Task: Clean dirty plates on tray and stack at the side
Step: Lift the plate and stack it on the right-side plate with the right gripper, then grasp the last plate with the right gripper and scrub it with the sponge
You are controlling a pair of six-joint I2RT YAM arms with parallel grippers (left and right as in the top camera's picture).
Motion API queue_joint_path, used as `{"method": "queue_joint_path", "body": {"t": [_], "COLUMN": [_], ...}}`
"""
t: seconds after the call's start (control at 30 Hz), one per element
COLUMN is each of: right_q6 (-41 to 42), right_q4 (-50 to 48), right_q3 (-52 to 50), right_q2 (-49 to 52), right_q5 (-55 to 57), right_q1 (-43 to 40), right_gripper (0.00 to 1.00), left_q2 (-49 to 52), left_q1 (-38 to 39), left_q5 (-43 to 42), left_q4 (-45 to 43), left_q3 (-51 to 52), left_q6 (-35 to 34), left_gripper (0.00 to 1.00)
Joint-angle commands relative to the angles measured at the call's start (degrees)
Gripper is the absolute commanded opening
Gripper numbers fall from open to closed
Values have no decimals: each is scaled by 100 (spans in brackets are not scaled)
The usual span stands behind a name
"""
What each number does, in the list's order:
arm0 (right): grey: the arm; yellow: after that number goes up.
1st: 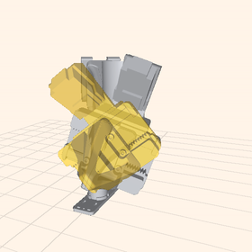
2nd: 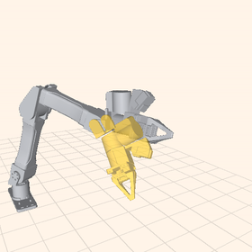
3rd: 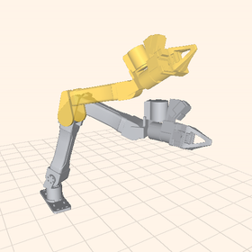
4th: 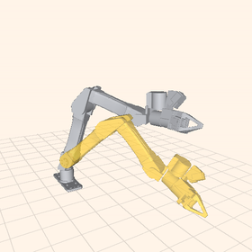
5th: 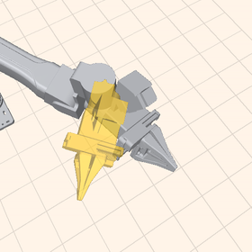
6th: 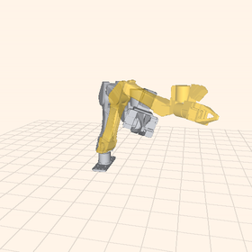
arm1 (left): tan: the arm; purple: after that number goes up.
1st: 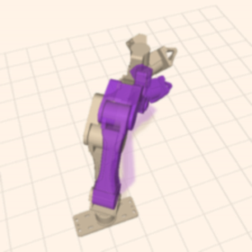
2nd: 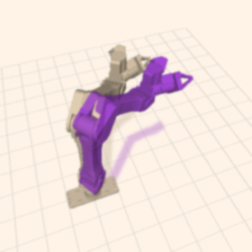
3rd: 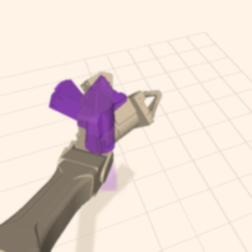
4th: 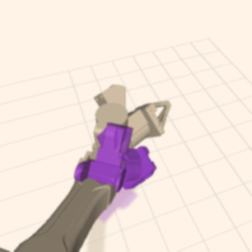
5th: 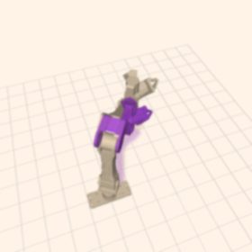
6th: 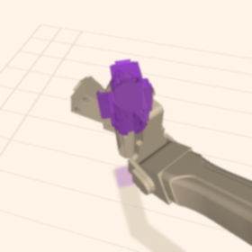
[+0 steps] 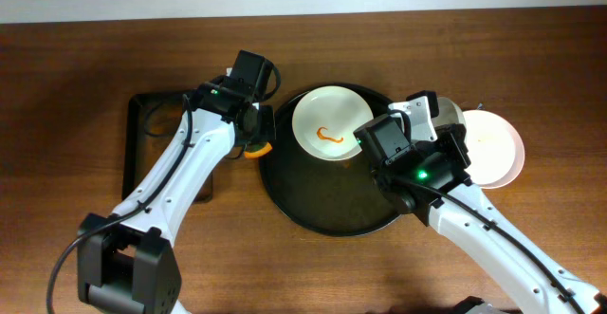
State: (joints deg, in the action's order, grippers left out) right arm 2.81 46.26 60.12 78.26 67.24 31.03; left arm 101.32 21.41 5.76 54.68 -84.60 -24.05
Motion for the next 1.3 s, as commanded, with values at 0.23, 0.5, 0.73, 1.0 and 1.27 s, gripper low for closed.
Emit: {"method": "queue_joint_path", "body": {"t": [0.23,0.5,0.73,1.0,1.27], "right_q6": [1464,1220,1272,1272,1357], "right_q4": [-439,-750,-1766,-4015,-2920], "right_q3": [131,129,127,129,129], "right_q2": [-107,284,951,2973,3333], "right_q5": [-1585,-7195,-7818,-8015,-8035], "right_q1": [-2264,-3919,-2277,-2208,-1818], "right_gripper": [4,53,63,49,4], "left_q2": [-175,-175,-175,-175,-173], "left_q1": [-26,-26,-26,-20,-20], "left_q5": [-44,-39,-42,-50,-48], "left_q4": [4,52,74,70,68], "left_q3": [-111,-105,-96,-94,-96], "left_q6": [-74,-72,-72,-74,-74], "left_gripper": [1,1,0,0,0]}}
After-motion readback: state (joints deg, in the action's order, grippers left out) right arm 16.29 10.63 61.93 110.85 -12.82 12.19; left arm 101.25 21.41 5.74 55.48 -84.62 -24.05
